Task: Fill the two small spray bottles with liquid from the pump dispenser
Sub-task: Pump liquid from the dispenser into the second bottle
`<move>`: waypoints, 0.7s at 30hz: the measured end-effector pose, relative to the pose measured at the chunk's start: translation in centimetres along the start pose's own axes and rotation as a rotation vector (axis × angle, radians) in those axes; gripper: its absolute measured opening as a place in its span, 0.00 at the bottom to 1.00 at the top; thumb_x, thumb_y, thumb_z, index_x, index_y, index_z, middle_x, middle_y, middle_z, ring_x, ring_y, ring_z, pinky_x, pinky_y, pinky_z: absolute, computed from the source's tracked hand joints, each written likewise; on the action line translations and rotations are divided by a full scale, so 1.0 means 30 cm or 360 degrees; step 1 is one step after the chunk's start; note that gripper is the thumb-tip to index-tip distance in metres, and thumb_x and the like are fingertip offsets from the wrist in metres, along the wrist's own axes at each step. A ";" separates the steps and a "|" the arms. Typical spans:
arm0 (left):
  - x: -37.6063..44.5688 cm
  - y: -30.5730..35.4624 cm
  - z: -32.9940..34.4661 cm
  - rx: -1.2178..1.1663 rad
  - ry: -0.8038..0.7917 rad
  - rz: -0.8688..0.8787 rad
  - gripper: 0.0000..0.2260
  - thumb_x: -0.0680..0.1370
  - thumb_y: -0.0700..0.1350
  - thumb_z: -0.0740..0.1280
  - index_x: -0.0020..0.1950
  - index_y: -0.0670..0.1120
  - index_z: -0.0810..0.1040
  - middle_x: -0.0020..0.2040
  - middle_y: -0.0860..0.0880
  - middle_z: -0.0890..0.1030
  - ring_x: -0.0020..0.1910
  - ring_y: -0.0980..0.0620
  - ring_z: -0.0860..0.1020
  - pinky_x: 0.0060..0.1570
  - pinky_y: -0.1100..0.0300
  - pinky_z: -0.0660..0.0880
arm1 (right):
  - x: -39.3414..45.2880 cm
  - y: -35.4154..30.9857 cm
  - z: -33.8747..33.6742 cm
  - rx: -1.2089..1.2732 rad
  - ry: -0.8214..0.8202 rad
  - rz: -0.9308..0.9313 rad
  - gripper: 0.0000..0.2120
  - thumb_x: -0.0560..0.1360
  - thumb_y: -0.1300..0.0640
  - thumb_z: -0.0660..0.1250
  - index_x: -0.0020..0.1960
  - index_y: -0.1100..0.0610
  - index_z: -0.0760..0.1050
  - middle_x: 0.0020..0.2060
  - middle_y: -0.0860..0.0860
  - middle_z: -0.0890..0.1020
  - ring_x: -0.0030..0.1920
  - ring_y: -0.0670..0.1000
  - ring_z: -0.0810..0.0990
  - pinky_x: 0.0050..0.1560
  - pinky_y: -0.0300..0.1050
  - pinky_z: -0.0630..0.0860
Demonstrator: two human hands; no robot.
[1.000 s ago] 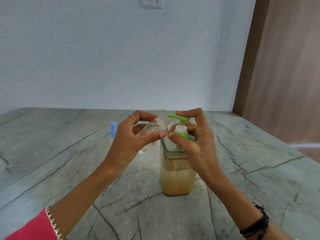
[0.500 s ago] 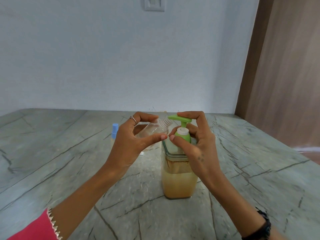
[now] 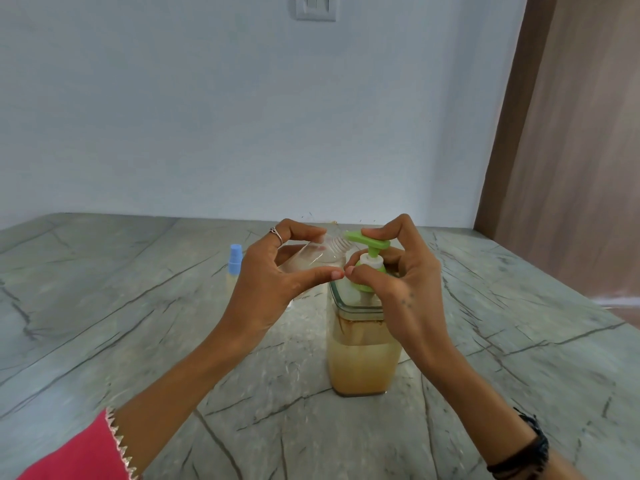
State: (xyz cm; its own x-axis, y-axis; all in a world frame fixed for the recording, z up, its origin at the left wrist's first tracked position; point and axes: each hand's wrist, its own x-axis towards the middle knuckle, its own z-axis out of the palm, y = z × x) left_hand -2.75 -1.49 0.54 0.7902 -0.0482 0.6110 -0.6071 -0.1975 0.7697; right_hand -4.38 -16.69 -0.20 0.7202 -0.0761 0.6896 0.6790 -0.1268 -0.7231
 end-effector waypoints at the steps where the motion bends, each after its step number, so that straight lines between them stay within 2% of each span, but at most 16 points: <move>1: -0.001 -0.001 0.001 -0.0005 -0.0002 0.0003 0.20 0.58 0.49 0.76 0.47 0.54 0.76 0.47 0.59 0.80 0.48 0.62 0.80 0.51 0.66 0.77 | 0.001 0.000 0.000 -0.0006 0.0006 0.0010 0.14 0.65 0.62 0.70 0.43 0.46 0.72 0.33 0.59 0.82 0.35 0.69 0.78 0.31 0.66 0.74; 4: -0.002 -0.004 0.004 0.0005 0.0009 0.0002 0.20 0.58 0.50 0.75 0.47 0.55 0.76 0.47 0.59 0.80 0.49 0.62 0.80 0.51 0.64 0.78 | -0.002 -0.002 -0.003 -0.0010 -0.0014 0.0012 0.14 0.65 0.62 0.70 0.45 0.47 0.72 0.34 0.57 0.82 0.35 0.66 0.79 0.33 0.64 0.75; 6: -0.002 -0.004 0.004 -0.0007 0.0013 -0.0001 0.20 0.58 0.50 0.75 0.47 0.55 0.76 0.48 0.59 0.81 0.50 0.60 0.80 0.52 0.62 0.78 | -0.010 0.000 -0.004 -0.0004 -0.0044 -0.0016 0.15 0.67 0.62 0.70 0.48 0.47 0.71 0.36 0.53 0.84 0.36 0.59 0.81 0.36 0.60 0.77; 8: -0.001 -0.003 0.003 -0.0022 0.0016 -0.0003 0.20 0.58 0.50 0.75 0.47 0.55 0.76 0.48 0.59 0.80 0.50 0.59 0.80 0.52 0.60 0.78 | -0.014 0.008 -0.004 -0.0010 -0.0066 -0.0049 0.17 0.68 0.62 0.70 0.51 0.46 0.70 0.36 0.53 0.84 0.36 0.57 0.81 0.38 0.55 0.78; 9: 0.000 -0.002 0.003 -0.0022 0.0016 -0.0001 0.20 0.58 0.50 0.75 0.47 0.55 0.76 0.48 0.59 0.80 0.51 0.59 0.80 0.52 0.60 0.78 | -0.014 0.012 -0.003 -0.0014 -0.0073 -0.0063 0.17 0.68 0.61 0.70 0.51 0.45 0.70 0.36 0.53 0.83 0.36 0.58 0.81 0.38 0.51 0.78; 11: 0.000 0.000 0.002 -0.0021 0.0013 0.0008 0.20 0.58 0.50 0.74 0.47 0.55 0.76 0.48 0.59 0.80 0.51 0.60 0.79 0.52 0.61 0.78 | -0.013 0.016 -0.003 -0.0026 -0.0072 -0.0093 0.18 0.69 0.61 0.69 0.53 0.44 0.71 0.36 0.54 0.83 0.36 0.58 0.81 0.39 0.34 0.76; 13: 0.000 0.003 0.001 -0.0028 0.0010 0.0009 0.20 0.58 0.50 0.74 0.47 0.55 0.76 0.47 0.60 0.80 0.50 0.63 0.79 0.52 0.63 0.78 | -0.011 0.019 -0.003 -0.0021 -0.0072 -0.0103 0.19 0.69 0.62 0.69 0.53 0.44 0.71 0.36 0.53 0.84 0.38 0.56 0.82 0.42 0.25 0.72; 15: 0.000 0.003 0.001 -0.0035 0.0007 0.0003 0.19 0.58 0.50 0.74 0.47 0.55 0.76 0.47 0.60 0.80 0.50 0.62 0.79 0.52 0.63 0.78 | -0.011 0.020 -0.004 -0.0006 -0.0083 -0.0098 0.18 0.69 0.62 0.69 0.53 0.44 0.72 0.36 0.52 0.84 0.38 0.54 0.82 0.43 0.25 0.73; 19: 0.001 0.003 0.004 -0.0037 0.0004 0.0006 0.19 0.58 0.50 0.75 0.47 0.55 0.76 0.47 0.60 0.80 0.49 0.62 0.79 0.51 0.64 0.78 | -0.004 0.015 -0.007 0.0018 -0.0071 -0.0071 0.16 0.67 0.62 0.70 0.50 0.45 0.73 0.36 0.52 0.84 0.37 0.52 0.83 0.40 0.45 0.79; 21: 0.001 0.002 0.004 -0.0038 -0.0001 0.0013 0.19 0.58 0.49 0.75 0.47 0.54 0.76 0.47 0.59 0.80 0.48 0.62 0.80 0.52 0.64 0.78 | -0.001 0.009 -0.005 0.0000 -0.0044 -0.0047 0.14 0.66 0.61 0.70 0.47 0.46 0.74 0.35 0.52 0.84 0.36 0.52 0.83 0.38 0.49 0.79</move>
State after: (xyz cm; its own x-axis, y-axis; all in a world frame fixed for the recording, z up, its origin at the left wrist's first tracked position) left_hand -2.77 -1.63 0.57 0.7854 -0.0500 0.6170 -0.6152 -0.1735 0.7690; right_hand -4.24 -16.87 -0.40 0.7034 -0.0450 0.7094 0.7001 -0.1284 -0.7024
